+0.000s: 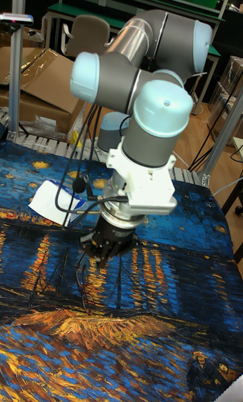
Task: Unfold the leg of the glasses (with one hand)
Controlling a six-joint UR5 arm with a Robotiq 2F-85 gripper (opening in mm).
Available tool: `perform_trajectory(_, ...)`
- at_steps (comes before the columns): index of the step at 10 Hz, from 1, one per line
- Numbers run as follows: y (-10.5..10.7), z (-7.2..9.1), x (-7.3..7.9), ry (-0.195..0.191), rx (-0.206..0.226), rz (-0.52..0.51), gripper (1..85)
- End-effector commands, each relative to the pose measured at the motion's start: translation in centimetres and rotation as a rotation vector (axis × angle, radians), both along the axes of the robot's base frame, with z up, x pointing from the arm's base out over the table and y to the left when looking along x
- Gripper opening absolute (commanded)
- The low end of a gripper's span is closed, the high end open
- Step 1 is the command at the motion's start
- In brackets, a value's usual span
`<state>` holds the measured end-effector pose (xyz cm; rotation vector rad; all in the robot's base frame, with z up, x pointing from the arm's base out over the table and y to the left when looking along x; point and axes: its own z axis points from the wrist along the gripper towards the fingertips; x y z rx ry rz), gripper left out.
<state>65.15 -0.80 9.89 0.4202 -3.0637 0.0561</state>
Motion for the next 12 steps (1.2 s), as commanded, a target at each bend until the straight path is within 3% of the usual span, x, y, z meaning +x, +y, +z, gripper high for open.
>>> perform_trajectory(1, 0.8, -1.1, 2.9, -0.077, 0.008, 0.013, 6.7)
perform_trajectory(3, 0.7, -2.1, 3.8, -0.093, 0.009, 0.026, 14.7)
perform_trajectory(8, -0.9, -4.2, 3.5, -0.077, -0.023, 0.079, 31.3)
perform_trajectory(12, -0.3, -5.4, 3.3, -0.073, 0.006, 0.033, 35.3)
